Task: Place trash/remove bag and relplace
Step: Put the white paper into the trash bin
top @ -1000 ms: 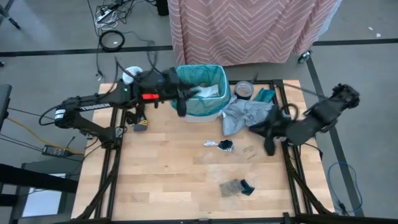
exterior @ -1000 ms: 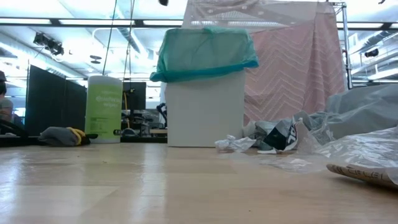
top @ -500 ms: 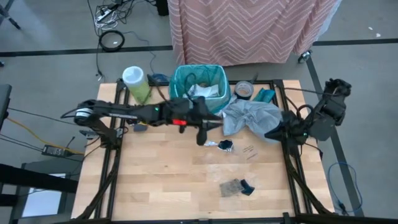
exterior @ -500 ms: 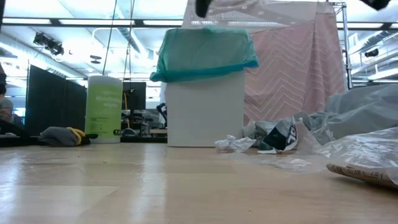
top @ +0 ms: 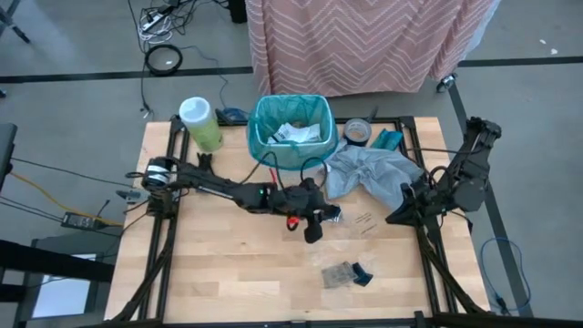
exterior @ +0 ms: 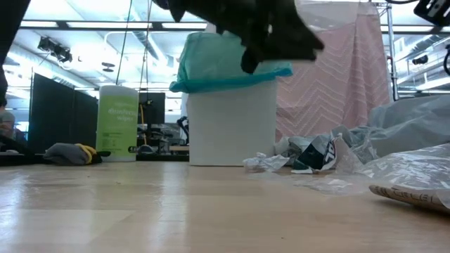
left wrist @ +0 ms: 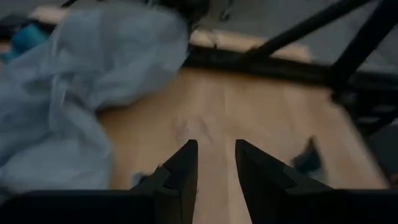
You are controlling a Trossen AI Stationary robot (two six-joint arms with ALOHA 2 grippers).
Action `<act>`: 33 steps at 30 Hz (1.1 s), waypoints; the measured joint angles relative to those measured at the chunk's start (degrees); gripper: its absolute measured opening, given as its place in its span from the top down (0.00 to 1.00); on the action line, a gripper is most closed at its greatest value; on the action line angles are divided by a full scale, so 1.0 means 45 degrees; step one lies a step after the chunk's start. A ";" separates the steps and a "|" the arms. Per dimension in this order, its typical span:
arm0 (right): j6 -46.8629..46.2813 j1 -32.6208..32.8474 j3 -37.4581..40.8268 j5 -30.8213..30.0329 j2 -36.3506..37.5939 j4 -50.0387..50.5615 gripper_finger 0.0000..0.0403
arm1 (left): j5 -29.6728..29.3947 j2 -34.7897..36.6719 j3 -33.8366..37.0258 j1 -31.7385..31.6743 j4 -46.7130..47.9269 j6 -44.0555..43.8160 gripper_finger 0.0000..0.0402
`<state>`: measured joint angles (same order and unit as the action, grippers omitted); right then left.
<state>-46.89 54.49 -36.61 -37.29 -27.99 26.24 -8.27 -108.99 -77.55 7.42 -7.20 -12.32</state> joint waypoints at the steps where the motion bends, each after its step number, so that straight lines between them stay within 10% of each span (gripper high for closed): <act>1: 0.0008 0.0085 0.0092 0.0002 -0.0024 -0.0190 0.95 | -0.0344 -0.0148 0.0003 0.0041 0.0028 -0.0089 0.71; 17: 0.0125 0.0545 0.0565 -0.0006 -0.0220 -0.1623 0.95 | -0.3100 -0.0927 0.3549 0.0255 -0.3284 -0.1248 0.71; 33: -0.0351 0.0535 0.0565 -0.0152 -0.1400 -0.2348 0.95 | -0.1815 -0.0898 0.5878 0.0014 -0.6561 0.0702 0.71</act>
<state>-48.47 56.90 -34.06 -37.98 -34.29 15.68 -16.43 -113.03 -51.10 7.49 -36.72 -9.16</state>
